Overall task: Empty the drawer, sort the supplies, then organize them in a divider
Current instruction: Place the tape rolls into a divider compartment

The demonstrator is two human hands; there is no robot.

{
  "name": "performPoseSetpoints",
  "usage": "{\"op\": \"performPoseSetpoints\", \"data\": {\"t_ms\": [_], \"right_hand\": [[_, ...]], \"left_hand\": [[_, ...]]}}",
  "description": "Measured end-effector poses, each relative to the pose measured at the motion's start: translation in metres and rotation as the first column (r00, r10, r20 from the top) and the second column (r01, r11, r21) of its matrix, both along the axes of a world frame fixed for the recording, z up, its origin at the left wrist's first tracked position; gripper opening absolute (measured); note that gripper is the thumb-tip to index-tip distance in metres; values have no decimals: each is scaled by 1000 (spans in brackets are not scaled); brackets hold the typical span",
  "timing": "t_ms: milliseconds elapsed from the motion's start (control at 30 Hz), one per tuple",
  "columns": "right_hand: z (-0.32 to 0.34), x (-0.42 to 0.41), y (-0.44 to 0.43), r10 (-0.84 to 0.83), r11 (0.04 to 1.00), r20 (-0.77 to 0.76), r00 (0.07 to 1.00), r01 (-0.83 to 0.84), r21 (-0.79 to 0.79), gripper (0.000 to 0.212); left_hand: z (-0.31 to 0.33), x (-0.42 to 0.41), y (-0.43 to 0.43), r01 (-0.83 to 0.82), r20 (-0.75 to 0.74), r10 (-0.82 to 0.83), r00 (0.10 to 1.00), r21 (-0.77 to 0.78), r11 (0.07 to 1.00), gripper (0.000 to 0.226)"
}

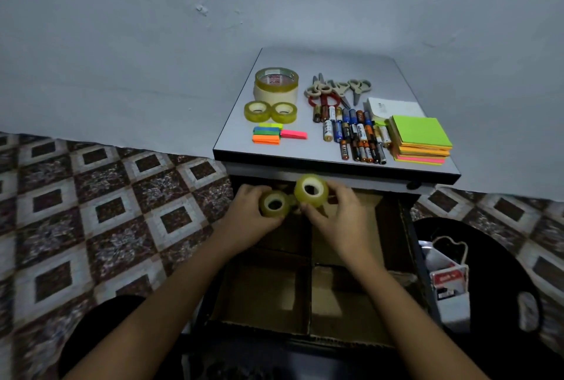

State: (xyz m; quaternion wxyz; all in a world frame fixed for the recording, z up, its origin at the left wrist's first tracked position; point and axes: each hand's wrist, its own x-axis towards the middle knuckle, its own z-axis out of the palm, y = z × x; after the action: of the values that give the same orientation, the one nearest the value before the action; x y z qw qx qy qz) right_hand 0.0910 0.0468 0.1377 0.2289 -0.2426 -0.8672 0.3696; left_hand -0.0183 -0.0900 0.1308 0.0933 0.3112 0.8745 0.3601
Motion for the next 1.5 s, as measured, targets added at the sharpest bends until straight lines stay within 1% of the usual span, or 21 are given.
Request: {"op": "performPoseSetpoints", "data": {"t_ms": [133, 233, 300, 400, 567, 733, 900, 1033, 1133, 1267, 1333, 1400, 1500], "right_hand": [[-39, 17, -6, -69, 997, 7, 998, 69, -39, 52], [-48, 19, -5, -131, 990, 13, 991, 132, -53, 55], [-50, 18, -4, -140, 989, 28, 990, 141, -38, 56], [-50, 17, -3, -136, 990, 46, 990, 137, -30, 56], [-52, 17, -2, -147, 988, 56, 988, 149, -32, 57], [-51, 17, -2, -143, 988, 47, 989, 145, -48, 56], [-49, 17, -2, -136, 989, 36, 990, 138, -59, 56], [-46, 16, -3, -121, 991, 19, 992, 122, -61, 56], [-40, 8, -4, -97, 992, 31, 995, 99, -74, 57], [-32, -11, -12, -3, 996, 103, 995, 12, -87, 55], [-30, -24, -16, 75, 995, 137, 988, -65, -76, 50], [-32, -40, -19, 135, 990, 193, 972, -126, -59, 45], [-40, -62, -24, 170, 985, 228, 959, -163, -51, 40]], "left_hand": [[-28, -5, 18, 49, 70, -45, 997, -66, 997, 50], [-38, -15, 35, 100, 118, -85, 989, -132, 986, 41], [-43, -21, 47, 126, 148, -103, 984, -155, 980, 38], [-49, -30, 61, 146, 172, -116, 978, -178, 973, 38], [-56, -30, 74, 134, 180, -104, 978, -167, 977, 27], [-62, -33, 76, 99, 163, -75, 984, -143, 985, 32], [-57, -33, 72, 138, 152, -117, 981, -138, 981, 38], [-47, -32, 54, 149, 126, -139, 982, -80, 986, 45], [-35, -20, 25, 93, 31, -91, 995, -72, 993, 46], [-27, -1, -21, -42, -104, 53, 993, 107, 993, 31], [-34, 3, -35, -115, -139, 136, 981, 148, 982, 31], [-42, 5, -41, -155, -125, 171, 977, 124, 980, 37], [-54, 5, -40, -187, 9, 187, 982, 29, 982, 51]]}}
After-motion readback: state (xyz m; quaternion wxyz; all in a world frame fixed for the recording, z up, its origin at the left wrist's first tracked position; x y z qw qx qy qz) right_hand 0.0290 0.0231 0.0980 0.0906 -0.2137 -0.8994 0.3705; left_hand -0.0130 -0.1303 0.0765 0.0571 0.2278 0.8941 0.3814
